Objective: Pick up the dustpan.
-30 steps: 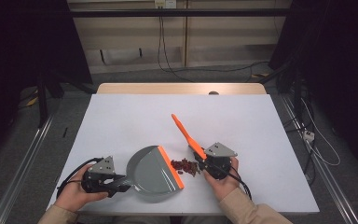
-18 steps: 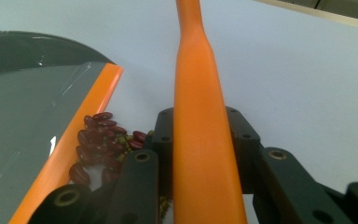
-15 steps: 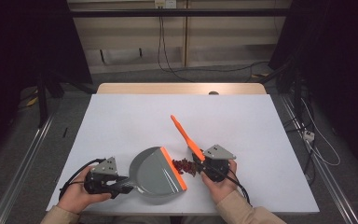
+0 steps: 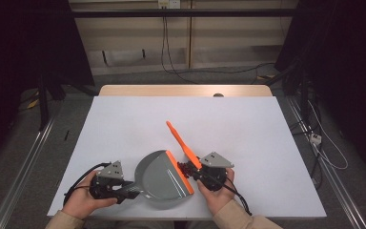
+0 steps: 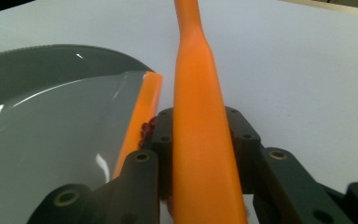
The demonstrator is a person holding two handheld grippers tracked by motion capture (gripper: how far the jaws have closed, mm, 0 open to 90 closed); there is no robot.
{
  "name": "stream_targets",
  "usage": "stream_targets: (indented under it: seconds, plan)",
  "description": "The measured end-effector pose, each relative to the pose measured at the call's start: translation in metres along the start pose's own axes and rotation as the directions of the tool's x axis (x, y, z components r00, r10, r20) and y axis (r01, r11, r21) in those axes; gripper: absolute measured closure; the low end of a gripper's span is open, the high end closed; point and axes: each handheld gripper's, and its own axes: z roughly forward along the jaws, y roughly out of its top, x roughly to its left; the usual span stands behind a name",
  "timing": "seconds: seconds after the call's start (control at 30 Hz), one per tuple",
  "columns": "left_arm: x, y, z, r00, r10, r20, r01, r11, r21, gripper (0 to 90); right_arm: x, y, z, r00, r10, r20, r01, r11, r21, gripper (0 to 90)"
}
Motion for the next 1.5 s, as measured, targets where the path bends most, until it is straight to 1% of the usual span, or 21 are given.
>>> stream_targets:
  seconds: [0.03,0.1,0.13,0.2,0.27,0.37,0.5,0.73,0.77,0.83,0.87,0.97,1.0,1.03,1.07,1.1,1.23,1.27,1.37,1.47,1.5]
  plan:
    - [-0.001,0.001,0.000,1.0000,0.004,-0.008,-0.004,0.9999,0.011,62.1,0.002,0.000,0.000,0.9999,0.014,-0.007,-0.014,1.000,-0.002,69.4]
    - [-0.001,0.001,0.002,1.0000,-0.005,0.001,0.005,1.0000,0.001,62.1,0.006,0.000,0.002,0.9997,0.022,-0.009,-0.022,1.000,-0.010,69.4]
    - [-0.001,0.002,0.002,1.0000,-0.004,0.002,0.004,1.0000,0.001,62.1,0.008,0.000,0.003,0.9992,0.038,-0.012,-0.038,0.999,-0.012,69.4]
    - [-0.002,0.002,0.003,1.0000,-0.002,-0.009,0.002,0.9999,0.012,62.1,0.011,0.000,0.003,0.9988,0.048,-0.015,-0.048,0.999,-0.018,69.3]
    - [-0.003,0.003,0.004,0.9999,-0.012,0.001,0.012,0.9999,0.000,62.1,0.014,-0.001,0.004,0.9980,0.062,-0.014,-0.063,0.998,-0.026,69.3]
    - [-0.004,0.003,0.006,1.0000,-0.009,-0.004,0.009,0.9999,0.011,62.0,0.017,0.000,0.006,0.9958,0.088,-0.024,-0.089,0.995,-0.036,69.2]
    - [-0.005,0.004,0.010,0.9998,-0.016,0.006,0.016,0.9998,0.012,61.9,0.021,0.000,0.008,0.9938,0.107,-0.029,-0.109,0.993,-0.044,69.3]
    - [-0.006,0.004,0.012,0.9994,-0.033,-0.007,0.033,0.9993,0.017,62.0,0.023,0.002,0.011,0.9906,0.131,-0.038,-0.133,0.989,-0.056,69.3]
    - [-0.006,0.003,0.014,0.9994,-0.035,0.003,0.035,0.9993,0.011,62.0,0.023,0.002,0.012,0.9898,0.137,-0.039,-0.139,0.989,-0.056,69.3]
    - [-0.006,0.003,0.014,0.9992,-0.040,-0.007,0.040,0.9990,0.021,62.0,0.025,0.003,0.013,0.9913,0.126,-0.039,-0.128,0.990,-0.058,69.3]
    - [-0.005,0.002,0.014,0.9990,-0.044,0.007,0.044,0.9990,0.009,62.1,0.025,0.004,0.014,0.9911,0.127,-0.039,-0.129,0.990,-0.056,69.3]
    - [-0.005,0.002,0.014,0.9989,-0.046,0.008,0.046,0.9989,0.007,62.1,0.026,0.007,0.016,0.9891,0.137,-0.053,-0.140,0.988,-0.062,69.5]
    - [-0.005,0.002,0.014,0.9989,-0.047,0.009,0.047,0.9989,0.007,62.1,0.028,0.008,0.016,0.9902,0.127,-0.058,-0.131,0.989,-0.069,69.7]
    - [-0.004,0.002,0.014,0.9987,-0.049,0.013,0.049,0.9988,0.007,62.1,0.030,0.010,0.017,0.9899,0.121,-0.074,-0.126,0.989,-0.073,69.9]
    - [-0.004,0.002,0.014,0.9989,-0.046,0.004,0.046,0.9988,0.016,62.2,0.034,0.012,0.018,0.9899,0.114,-0.084,-0.121,0.990,-0.077,70.0]
    - [-0.004,0.001,0.015,0.9985,-0.052,0.020,0.052,0.9987,0.001,62.2,0.038,0.014,0.020,0.9893,0.107,-0.100,-0.114,0.991,-0.073,70.0]
    - [-0.004,0.000,0.014,0.9986,-0.051,0.011,0.051,0.9987,0.004,62.2,0.052,0.018,0.029,0.9906,0.064,-0.121,-0.074,0.994,-0.084,70.3]
    - [-0.003,0.000,0.014,0.9986,-0.050,0.014,0.050,0.9987,0.002,62.2,0.053,0.019,0.030,0.9866,0.076,-0.145,-0.089,0.992,-0.086,70.3]
    - [-0.002,-0.001,0.014,0.9987,-0.046,0.022,0.046,0.9989,-0.003,62.1,0.052,0.023,0.029,0.9829,0.066,-0.172,-0.085,0.991,-0.108,70.4]
    - [-0.002,-0.001,0.014,0.9988,-0.042,0.024,0.042,0.9991,-0.001,62.2,0.045,0.029,0.024,0.9827,0.059,-0.176,-0.083,0.987,-0.135,70.5]
    - [-0.002,-0.001,0.014,0.9989,-0.041,0.024,0.041,0.9992,0.000,62.2,0.041,0.030,0.022,0.9820,0.068,-0.176,-0.093,0.986,-0.139,70.5]
